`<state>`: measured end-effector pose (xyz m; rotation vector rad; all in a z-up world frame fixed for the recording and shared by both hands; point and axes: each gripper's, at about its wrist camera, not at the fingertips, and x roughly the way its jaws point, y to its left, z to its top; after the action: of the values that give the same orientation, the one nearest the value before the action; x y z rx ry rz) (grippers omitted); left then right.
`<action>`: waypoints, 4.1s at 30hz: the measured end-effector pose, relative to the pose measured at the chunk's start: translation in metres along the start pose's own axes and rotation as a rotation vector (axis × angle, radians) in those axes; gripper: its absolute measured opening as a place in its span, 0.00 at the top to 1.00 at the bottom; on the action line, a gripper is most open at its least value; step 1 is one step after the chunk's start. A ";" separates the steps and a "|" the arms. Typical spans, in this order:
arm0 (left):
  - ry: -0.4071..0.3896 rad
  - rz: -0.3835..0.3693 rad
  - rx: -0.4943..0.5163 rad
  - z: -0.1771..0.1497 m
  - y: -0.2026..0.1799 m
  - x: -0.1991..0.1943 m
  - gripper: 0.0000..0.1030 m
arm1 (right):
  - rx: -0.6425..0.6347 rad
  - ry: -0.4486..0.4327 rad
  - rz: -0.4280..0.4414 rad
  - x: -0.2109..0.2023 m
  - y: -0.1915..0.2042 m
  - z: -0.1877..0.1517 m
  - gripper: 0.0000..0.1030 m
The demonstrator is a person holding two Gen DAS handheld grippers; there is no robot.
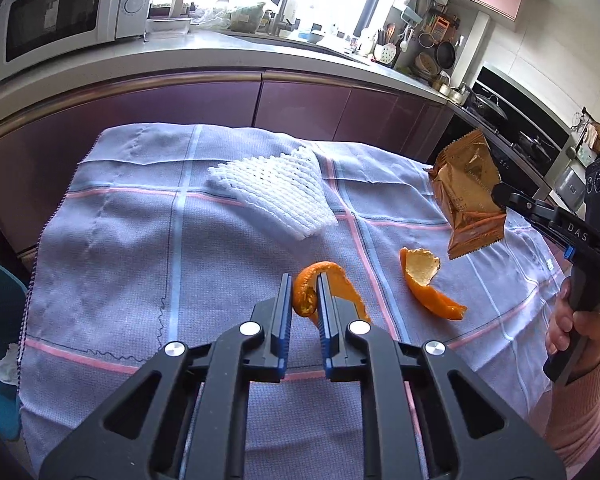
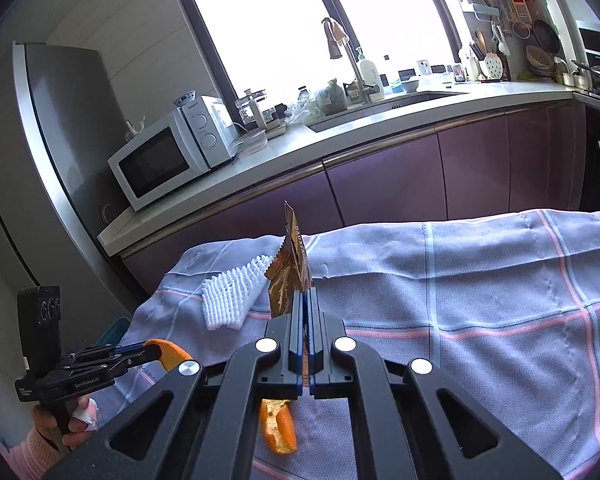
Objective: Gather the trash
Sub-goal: 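Grasp an orange peel with the left tool while the right tool grasps the gold wrapper, then carry the orange peel and gold wrapper over the teal bin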
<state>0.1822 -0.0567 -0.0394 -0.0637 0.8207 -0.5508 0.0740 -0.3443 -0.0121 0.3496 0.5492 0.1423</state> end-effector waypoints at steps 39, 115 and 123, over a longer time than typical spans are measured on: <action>-0.235 0.211 -0.210 -0.051 0.142 -0.185 0.88 | -0.200 0.134 0.385 0.060 0.200 -0.027 0.99; -0.109 0.509 -0.414 -0.076 0.302 -0.132 0.88 | -0.440 0.438 0.445 0.239 0.379 -0.091 0.99; -0.095 0.514 -0.420 -0.076 0.308 -0.121 0.88 | -0.445 0.451 0.437 0.245 0.380 -0.095 0.99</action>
<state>0.1976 0.2784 -0.0905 -0.2536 0.8110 0.1135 0.2154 0.0918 -0.0693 -0.0081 0.8581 0.7668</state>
